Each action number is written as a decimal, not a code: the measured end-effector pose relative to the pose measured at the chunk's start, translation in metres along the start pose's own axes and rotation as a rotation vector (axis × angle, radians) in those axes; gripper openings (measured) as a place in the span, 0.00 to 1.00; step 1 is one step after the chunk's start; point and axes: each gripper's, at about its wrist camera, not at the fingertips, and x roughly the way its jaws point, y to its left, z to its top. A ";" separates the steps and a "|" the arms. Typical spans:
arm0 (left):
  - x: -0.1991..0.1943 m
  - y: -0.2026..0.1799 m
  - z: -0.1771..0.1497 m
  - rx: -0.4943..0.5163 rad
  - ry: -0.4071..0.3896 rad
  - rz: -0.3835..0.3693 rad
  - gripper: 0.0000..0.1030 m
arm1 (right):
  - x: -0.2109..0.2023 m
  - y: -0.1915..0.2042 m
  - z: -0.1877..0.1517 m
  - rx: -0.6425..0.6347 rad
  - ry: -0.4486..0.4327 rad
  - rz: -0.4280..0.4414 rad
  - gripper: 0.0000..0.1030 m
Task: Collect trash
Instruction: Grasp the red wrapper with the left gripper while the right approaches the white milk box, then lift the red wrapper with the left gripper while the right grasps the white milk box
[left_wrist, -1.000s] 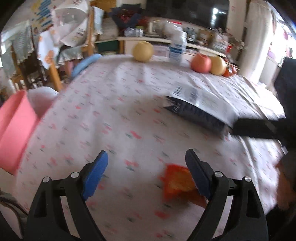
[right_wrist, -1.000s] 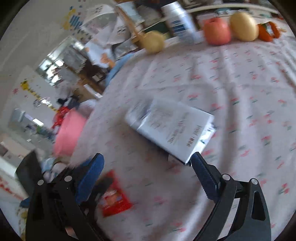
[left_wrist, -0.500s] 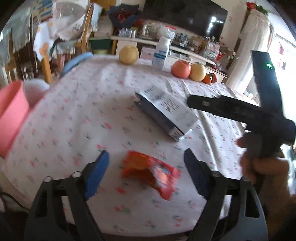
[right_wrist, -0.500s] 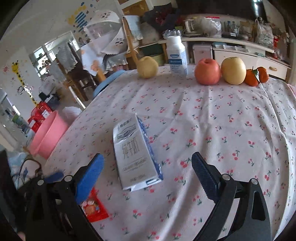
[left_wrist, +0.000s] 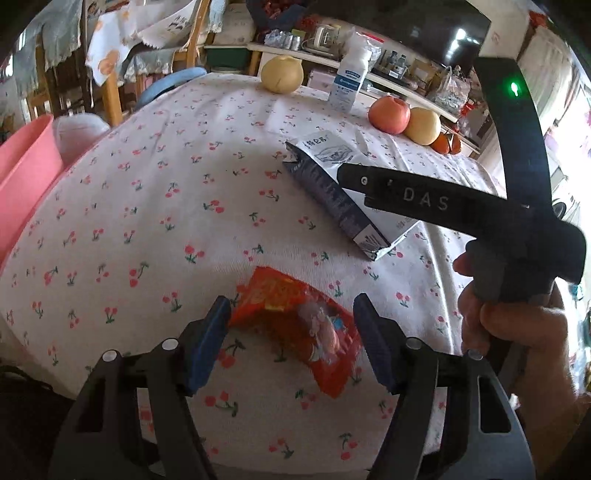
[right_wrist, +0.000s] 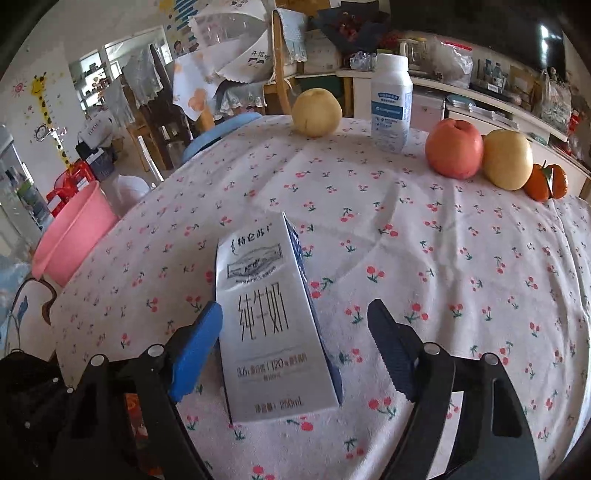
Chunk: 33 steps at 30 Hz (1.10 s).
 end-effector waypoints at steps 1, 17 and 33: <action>0.001 -0.001 0.001 0.012 -0.005 0.008 0.67 | 0.001 0.000 0.000 0.005 0.001 0.005 0.78; 0.008 -0.014 0.007 0.189 -0.040 0.022 0.43 | -0.001 -0.012 0.002 0.047 0.008 -0.008 0.78; 0.014 0.015 0.048 0.251 -0.103 -0.004 0.34 | 0.000 -0.011 0.003 0.048 0.012 -0.035 0.86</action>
